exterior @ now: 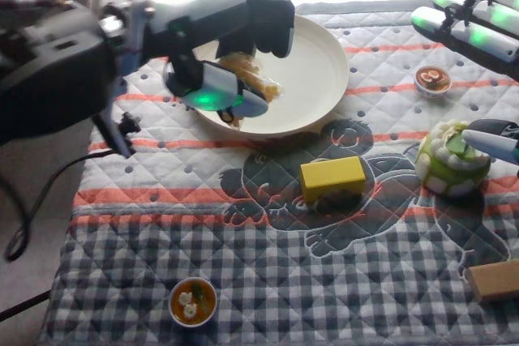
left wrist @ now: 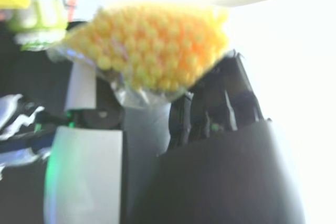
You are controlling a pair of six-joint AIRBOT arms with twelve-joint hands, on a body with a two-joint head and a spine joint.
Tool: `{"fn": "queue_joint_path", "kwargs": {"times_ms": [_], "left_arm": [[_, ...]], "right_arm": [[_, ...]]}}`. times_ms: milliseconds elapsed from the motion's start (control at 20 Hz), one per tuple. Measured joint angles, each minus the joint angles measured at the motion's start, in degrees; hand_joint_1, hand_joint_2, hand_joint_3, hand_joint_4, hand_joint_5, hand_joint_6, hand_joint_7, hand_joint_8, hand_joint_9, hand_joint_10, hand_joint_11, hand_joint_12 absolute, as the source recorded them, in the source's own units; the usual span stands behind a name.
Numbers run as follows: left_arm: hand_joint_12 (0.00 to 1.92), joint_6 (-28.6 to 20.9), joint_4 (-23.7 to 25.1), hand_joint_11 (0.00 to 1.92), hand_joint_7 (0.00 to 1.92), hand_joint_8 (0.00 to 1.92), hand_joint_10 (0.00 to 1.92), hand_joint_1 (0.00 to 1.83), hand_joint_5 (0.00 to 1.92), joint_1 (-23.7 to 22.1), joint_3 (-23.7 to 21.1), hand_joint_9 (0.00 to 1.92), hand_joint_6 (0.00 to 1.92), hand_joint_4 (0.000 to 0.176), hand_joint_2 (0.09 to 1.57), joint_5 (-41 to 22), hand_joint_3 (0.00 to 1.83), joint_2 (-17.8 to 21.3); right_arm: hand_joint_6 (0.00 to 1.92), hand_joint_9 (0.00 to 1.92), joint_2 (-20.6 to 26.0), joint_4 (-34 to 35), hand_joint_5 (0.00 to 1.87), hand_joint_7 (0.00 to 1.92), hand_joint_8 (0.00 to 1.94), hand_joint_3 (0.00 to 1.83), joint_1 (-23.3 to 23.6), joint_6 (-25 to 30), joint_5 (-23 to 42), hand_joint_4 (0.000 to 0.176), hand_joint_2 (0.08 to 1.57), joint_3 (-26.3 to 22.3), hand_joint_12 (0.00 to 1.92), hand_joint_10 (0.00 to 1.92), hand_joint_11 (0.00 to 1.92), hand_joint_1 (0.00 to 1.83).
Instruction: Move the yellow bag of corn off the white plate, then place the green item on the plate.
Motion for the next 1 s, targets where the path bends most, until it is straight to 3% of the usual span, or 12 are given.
{"fn": "queue_joint_path", "kwargs": {"times_ms": [250, 300, 350, 400, 450, 550, 600, 650, 700, 850, 950, 1000], "left_arm": [[1.92, -6.19, 4.63, 0.53, 0.44, 1.85, 1.92, 1.01, 0.49, 9.01, -10.64, 0.36, 1.75, 0.014, 1.42, -10.67, 0.02, 9.42], [1.92, -7.37, 4.87, 0.52, 0.36, 1.86, 1.92, 1.17, 0.40, 11.39, -12.09, 0.46, 1.82, 0.000, 1.43, -12.74, 0.01, 10.82], [1.92, -10.05, 5.88, 0.49, 0.41, 1.88, 1.92, 1.01, 0.41, 14.29, -13.35, 0.35, 1.83, 0.009, 1.45, -14.91, 0.01, 12.00], [1.92, -12.04, 6.19, 0.47, 0.45, 1.83, 1.85, 0.99, 0.41, 15.85, -13.64, 0.35, 1.81, 0.019, 1.44, -16.13, 0.00, 12.31], [1.81, -14.58, 6.23, 0.10, 0.23, 1.43, 1.54, 0.92, 0.16, 18.05, -13.79, 0.18, 1.41, 0.000, 1.38, -17.70, 0.00, 12.57], [1.34, -15.72, 6.10, 0.00, 0.10, 0.32, 0.51, 0.59, 0.11, 20.15, -13.79, 0.01, 0.40, 0.000, 1.33, -18.27, 0.00, 12.66], [1.14, -15.74, 5.68, 0.00, 0.07, 0.11, 0.21, 0.55, 0.13, 21.11, -13.79, 0.00, 0.14, 0.000, 1.30, -18.29, 0.00, 12.59], [0.24, -15.82, 4.74, 0.00, 0.01, 0.02, 0.04, 0.51, 0.02, 21.75, -13.79, 0.00, 0.03, 0.010, 1.26, -18.25, 0.02, 12.59], [0.05, -15.96, 3.96, 0.00, 0.00, 0.00, 0.01, 0.50, 0.00, 22.12, -13.79, 0.00, 0.00, 0.056, 1.22, -18.71, 0.01, 12.59], [0.00, -16.00, 2.82, 0.00, 0.00, 0.00, 0.00, 0.60, 0.00, 23.08, -14.23, 0.00, 0.00, 0.065, 1.14, -20.44, 0.00, 12.85], [0.00, -16.11, 1.25, 0.00, 0.00, 0.00, 0.00, 0.57, 0.00, 24.65, -15.06, 0.00, 0.00, 0.018, 1.22, -23.34, 0.01, 13.86], [0.01, -16.09, 0.15, 0.03, 0.00, 0.00, 0.00, 0.47, 0.00, 25.29, -15.04, 0.00, 0.00, 0.000, 1.28, -25.16, 0.03, 14.36]], "right_arm": [[0.00, 0.01, 0.00, 0.07, 0.00, 0.00, 0.00, 0.00, -0.24, 0.48, 0.00, 0.003, 1.35, 0.00, 0.20, 0.00, 0.00, 0.24], [0.00, 0.00, 0.00, -0.11, 0.00, 0.00, 0.00, 0.00, -0.24, 0.57, 0.04, 0.021, 1.34, 0.00, 0.08, 0.00, 0.00, 0.28], [0.00, 0.00, 0.00, -0.11, 0.00, 0.00, 0.00, 0.00, -0.24, 0.81, 0.04, 0.049, 1.34, -0.11, 0.09, 0.00, 0.00, 0.26], [0.00, 0.02, 0.00, -0.20, 0.00, 0.00, 0.00, 0.00, -0.39, 0.94, 0.07, 0.045, 1.35, -0.11, 0.26, 0.01, 0.00, 0.26], [0.00, 0.03, 0.00, -0.35, 0.00, 0.00, 0.00, 0.00, -0.39, 1.09, 0.02, 0.030, 1.35, -0.13, 0.29, 0.01, 0.00, 0.28], [0.00, 0.03, -0.02, -0.17, 0.00, 0.00, 0.00, 0.00, -0.39, 1.16, 0.02, 0.018, 1.36, -0.11, 0.39, 0.00, 0.00, 0.30], [0.00, 0.03, -0.02, -0.07, 0.00, 0.00, 0.00, 0.00, -0.39, 1.42, 0.02, 0.026, 1.33, -0.13, 0.46, 0.01, 0.00, 0.31], [0.00, 0.03, -0.13, -0.07, 0.00, 0.00, 0.00, 0.00, -0.74, 1.77, 0.26, 0.036, 1.31, -0.11, 0.54, 0.00, 0.00, 0.33], [0.00, 0.03, -0.17, -0.28, 0.00, 0.00, 0.00, 0.00, -0.94, 2.34, 0.24, 0.039, 1.29, -0.11, 0.54, 0.00, 0.00, 0.37], [0.00, 0.03, -1.22, -2.36, 0.00, 0.00, 0.00, 0.00, -2.97, 9.31, 0.17, 0.037, 1.22, 1.68, 0.68, 0.01, 0.00, 0.42], [0.00, 0.00, -1.51, -2.01, 0.00, 0.00, 0.00, 0.00, -4.00, 10.43, -0.31, 0.039, 1.20, 2.40, 0.54, 0.01, 0.00, 0.43], [0.00, 0.03, -1.97, -1.73, 0.00, 0.00, 0.00, 0.00, -4.00, 10.45, -0.85, 0.016, 1.19, 2.93, 0.63, 0.01, 0.00, 0.46]]}}
